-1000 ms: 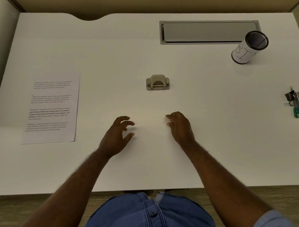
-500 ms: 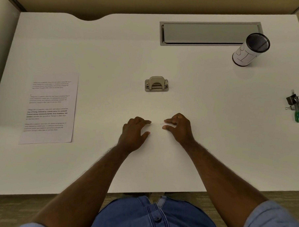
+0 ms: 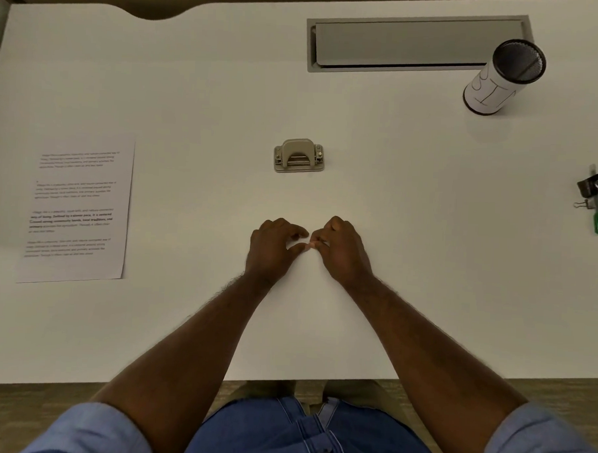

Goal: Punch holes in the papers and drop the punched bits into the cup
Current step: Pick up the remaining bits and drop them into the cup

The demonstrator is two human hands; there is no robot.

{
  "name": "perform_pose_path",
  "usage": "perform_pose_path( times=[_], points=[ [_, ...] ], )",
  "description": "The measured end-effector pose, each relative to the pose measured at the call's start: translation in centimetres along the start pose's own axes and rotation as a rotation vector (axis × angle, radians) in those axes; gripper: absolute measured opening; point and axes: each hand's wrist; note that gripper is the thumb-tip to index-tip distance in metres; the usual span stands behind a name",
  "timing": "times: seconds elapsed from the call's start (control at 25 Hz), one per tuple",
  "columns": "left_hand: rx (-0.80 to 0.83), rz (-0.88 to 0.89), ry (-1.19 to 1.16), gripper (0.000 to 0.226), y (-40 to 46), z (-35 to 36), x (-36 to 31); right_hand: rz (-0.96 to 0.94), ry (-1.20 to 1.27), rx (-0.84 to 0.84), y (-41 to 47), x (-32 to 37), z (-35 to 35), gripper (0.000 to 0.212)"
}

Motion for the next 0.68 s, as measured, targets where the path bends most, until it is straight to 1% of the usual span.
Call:
perform_pose_path(
  times=[0.08, 0.16, 0.28, 0.36, 0.44, 0.68],
  points=[
    [-0.022, -0.004, -0.023, 0.017, 0.0, 0.1, -0.1, -0.015, -0.026, 0.03, 0.1, 0.0, -0.2, 0.011],
    [-0.023, 0.002, -0.031, 0.016, 0.2, 0.0, -0.1, -0.022, 0.033, 0.034, 0.0, -0.3, -0.5, 0.01],
    [0.009, 0.033, -0.007, 0.015, 0.8, -0.4, -0.2, 0.008, 0.181, -0.073, -0.6, -1.4, -1.1, 0.012],
    [0.032, 0.078, 0.04, 0.01, 1.1, -0.7, -0.3, 0.048, 0.235, -0.117, -1.1, -1.8, -1.2, 0.013],
    [0.067, 0.126, 0.103, 0.008, 1.3, -1.0, -0.5, 0.082, 0.269, -0.125, -1.4, -1.9, -1.1, 0.012],
    [0.11, 0.254, 0.315, 0.012, 1.7, -0.8, -0.6, 0.097, 0.265, -0.127, -1.4, -1.7, -0.5, 0.013]
  ],
)
Point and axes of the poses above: each hand's wrist, its own y-axis towards the middle knuckle, its own z-axis out of the palm, x = y × z, and after that the axes turned 3 degrees about -y, right-handed
